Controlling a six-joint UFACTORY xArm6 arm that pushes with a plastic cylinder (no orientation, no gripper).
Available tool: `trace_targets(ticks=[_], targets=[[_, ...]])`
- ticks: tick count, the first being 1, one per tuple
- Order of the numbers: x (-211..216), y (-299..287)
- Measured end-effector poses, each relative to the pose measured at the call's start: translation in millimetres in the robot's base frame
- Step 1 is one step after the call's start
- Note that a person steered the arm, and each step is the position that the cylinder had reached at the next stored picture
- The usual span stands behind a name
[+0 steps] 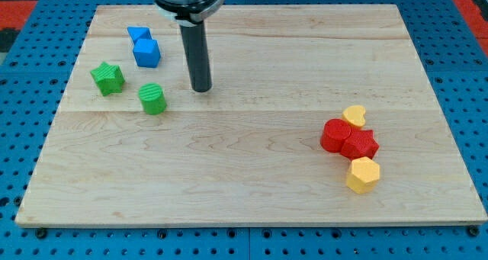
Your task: Push the green circle into the green star
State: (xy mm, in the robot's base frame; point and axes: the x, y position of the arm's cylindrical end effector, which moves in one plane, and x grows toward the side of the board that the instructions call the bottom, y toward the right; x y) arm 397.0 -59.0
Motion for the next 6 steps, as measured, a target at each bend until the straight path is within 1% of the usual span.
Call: trace_targets(ticks=[1,2,3,4,5,6], targets=[[11,8],[33,-10],[50,-54],[26,-103],[38,-109],[82,-147]])
